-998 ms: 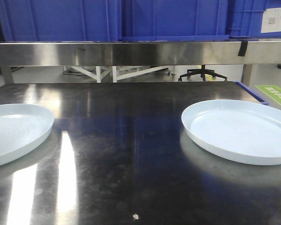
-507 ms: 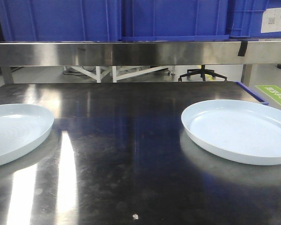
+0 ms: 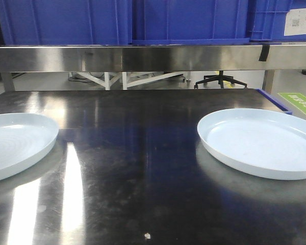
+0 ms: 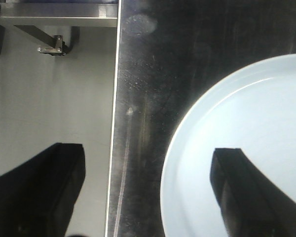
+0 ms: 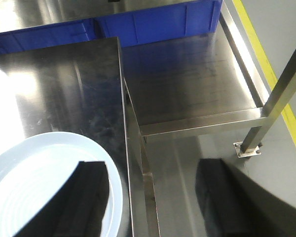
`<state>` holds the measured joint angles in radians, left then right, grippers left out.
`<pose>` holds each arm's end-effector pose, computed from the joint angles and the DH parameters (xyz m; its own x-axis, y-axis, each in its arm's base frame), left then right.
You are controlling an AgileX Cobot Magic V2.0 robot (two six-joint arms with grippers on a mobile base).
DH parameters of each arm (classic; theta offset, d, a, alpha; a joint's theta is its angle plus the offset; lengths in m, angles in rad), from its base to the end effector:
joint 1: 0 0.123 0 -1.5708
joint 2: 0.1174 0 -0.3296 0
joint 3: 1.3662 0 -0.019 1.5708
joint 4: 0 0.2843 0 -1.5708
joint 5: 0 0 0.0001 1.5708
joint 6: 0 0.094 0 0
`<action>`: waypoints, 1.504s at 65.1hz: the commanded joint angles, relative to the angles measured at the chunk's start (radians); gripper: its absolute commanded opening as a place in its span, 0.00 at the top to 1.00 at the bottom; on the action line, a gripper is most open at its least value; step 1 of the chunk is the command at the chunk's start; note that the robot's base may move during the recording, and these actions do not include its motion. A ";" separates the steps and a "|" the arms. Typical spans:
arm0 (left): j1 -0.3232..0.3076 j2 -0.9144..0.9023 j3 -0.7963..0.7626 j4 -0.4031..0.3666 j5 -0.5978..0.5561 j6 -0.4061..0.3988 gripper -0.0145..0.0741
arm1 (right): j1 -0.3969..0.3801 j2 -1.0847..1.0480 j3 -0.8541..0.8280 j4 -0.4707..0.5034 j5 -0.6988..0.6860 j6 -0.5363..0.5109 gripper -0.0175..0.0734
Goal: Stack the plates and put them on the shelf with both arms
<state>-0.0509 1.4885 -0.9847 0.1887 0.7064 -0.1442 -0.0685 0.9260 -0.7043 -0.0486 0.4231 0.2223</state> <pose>0.3205 -0.0049 0.2709 -0.8964 0.0457 -0.4409 -0.0031 0.9940 0.1093 0.1975 -0.0154 0.3387 -0.5041 0.2120 -0.8372 0.1774 0.9742 0.1399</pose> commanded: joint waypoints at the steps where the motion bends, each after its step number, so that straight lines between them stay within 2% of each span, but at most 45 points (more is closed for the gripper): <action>1: 0.003 -0.032 -0.031 0.006 -0.038 -0.008 0.20 | 0.000 -0.007 -0.036 -0.004 -0.068 -0.004 0.27; 85: 0.003 0.106 -0.031 -0.016 -0.048 -0.008 0.21 | 0.000 -0.007 -0.036 -0.004 -0.065 -0.004 0.27; 92: 0.003 0.106 -0.031 -0.018 -0.050 -0.008 0.28 | 0.000 -0.007 -0.036 -0.004 -0.065 -0.004 0.27; 98: 0.003 0.106 -0.031 -0.018 -0.050 -0.008 0.44 | 0.000 -0.007 -0.036 -0.004 -0.065 -0.004 0.27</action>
<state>-0.0509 1.6290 -0.9869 0.1738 0.6863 -0.1442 -0.0685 0.9260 -0.7043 -0.0451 0.4269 0.2238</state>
